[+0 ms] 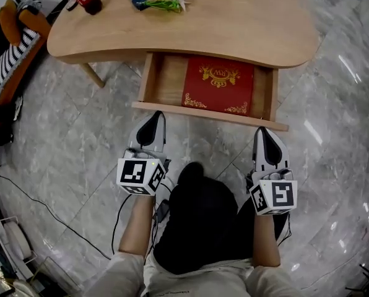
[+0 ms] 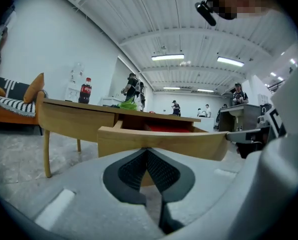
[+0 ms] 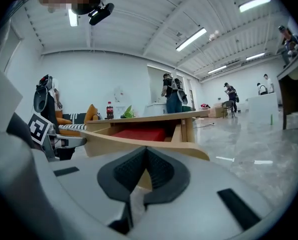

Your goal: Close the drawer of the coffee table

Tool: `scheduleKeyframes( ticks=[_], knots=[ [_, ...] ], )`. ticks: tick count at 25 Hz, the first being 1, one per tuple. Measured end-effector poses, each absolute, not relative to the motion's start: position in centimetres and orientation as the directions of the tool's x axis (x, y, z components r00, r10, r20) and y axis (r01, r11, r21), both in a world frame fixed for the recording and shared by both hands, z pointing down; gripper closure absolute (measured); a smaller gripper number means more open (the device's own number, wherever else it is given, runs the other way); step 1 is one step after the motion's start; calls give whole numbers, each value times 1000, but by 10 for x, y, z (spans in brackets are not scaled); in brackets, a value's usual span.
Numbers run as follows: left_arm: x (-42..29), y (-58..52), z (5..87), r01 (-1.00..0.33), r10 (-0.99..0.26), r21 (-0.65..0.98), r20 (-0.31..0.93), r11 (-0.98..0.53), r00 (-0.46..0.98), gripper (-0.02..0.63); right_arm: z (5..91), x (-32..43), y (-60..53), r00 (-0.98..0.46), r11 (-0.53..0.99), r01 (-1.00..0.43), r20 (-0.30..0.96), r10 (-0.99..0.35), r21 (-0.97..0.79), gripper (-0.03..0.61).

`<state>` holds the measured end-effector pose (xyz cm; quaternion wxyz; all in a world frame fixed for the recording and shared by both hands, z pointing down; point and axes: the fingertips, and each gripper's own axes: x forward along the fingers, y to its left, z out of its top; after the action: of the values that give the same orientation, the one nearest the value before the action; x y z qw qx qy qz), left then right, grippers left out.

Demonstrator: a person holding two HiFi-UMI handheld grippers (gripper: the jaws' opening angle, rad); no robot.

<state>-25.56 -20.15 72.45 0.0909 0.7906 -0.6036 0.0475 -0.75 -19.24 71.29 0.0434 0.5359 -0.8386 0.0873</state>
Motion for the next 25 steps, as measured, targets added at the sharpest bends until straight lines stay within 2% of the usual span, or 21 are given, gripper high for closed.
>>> scheduleKeyframes(
  ticks=[15,21,25],
  knots=[
    [-255,-230,704,-957,-947,70,144,-281,289,604,691,-7,-221,-339,336,-941,114,-934,-43,563],
    [-253,-245,702,-955,-948,78,121,-287,295,604,689,-4,-235,-250,249,-968,86,-965,-24,563],
    [-256,-253,703,-959,-954,68,109,-274,280,604,700,-6,-240,-213,212,-977,111,-971,-25,561]
  ],
)
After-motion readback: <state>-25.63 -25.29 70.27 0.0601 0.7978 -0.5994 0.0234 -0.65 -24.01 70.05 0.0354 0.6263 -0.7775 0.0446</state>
